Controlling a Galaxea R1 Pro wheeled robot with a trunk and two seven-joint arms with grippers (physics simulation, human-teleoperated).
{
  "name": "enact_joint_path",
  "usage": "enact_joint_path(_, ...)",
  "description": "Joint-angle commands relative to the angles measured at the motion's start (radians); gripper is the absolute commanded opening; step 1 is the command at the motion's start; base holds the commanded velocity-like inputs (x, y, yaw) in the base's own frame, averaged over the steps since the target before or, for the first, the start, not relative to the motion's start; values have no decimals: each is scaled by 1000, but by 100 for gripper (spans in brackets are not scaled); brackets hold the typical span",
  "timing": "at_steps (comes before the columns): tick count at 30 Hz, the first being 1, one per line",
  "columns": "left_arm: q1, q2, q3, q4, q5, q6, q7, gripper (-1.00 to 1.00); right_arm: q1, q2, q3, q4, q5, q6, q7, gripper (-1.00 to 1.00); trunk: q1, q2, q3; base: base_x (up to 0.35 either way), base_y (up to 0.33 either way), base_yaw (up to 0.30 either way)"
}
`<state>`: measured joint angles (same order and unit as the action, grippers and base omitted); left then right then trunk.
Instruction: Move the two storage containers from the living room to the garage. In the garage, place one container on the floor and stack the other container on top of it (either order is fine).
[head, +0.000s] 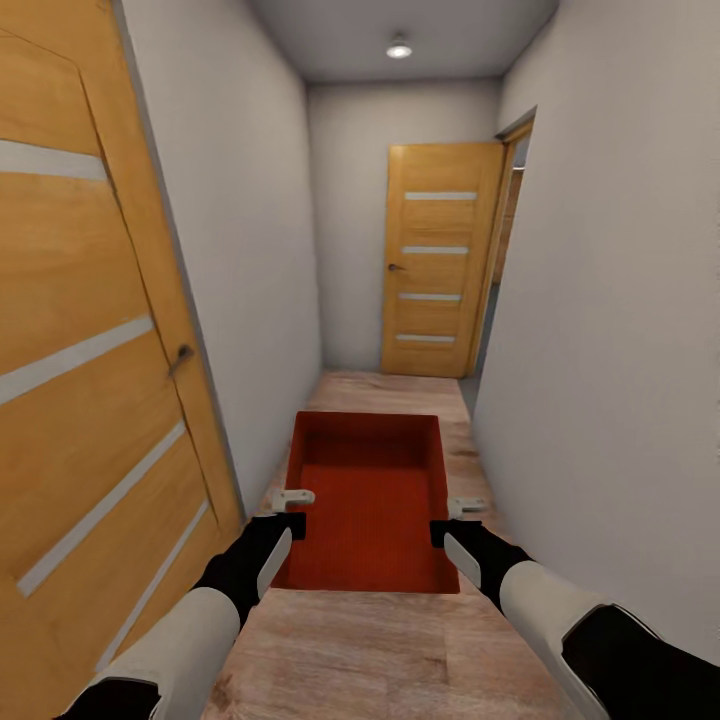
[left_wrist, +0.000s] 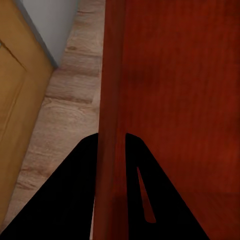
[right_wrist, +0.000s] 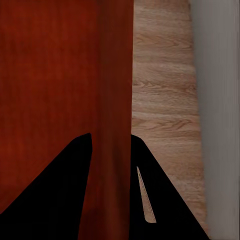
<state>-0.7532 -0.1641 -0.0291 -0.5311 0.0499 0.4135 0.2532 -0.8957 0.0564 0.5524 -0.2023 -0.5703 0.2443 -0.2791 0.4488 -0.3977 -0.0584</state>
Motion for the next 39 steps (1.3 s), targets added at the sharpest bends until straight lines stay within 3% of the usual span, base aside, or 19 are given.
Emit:
enact_joint_path(1, 0, 2, -14, 26, 32, 42, 9, -100, -2, -9, -8, -5, 17, 6, -3, -100, 1, -2, -2, 324, 0, -229)
enact_joint_path(14, 0, 2, -14, 26, 32, 42, 9, -100, -3, -9, -8, -5, 17, 6, -3, -100, 1, -2, -2, 324, 0, -207)
enact_joint_path(39, 0, 2, -14, 26, 32, 42, 9, -100, -2, -9, -8, -5, 17, 6, -3, -100, 1, -2, -2, 324, 0, -7)
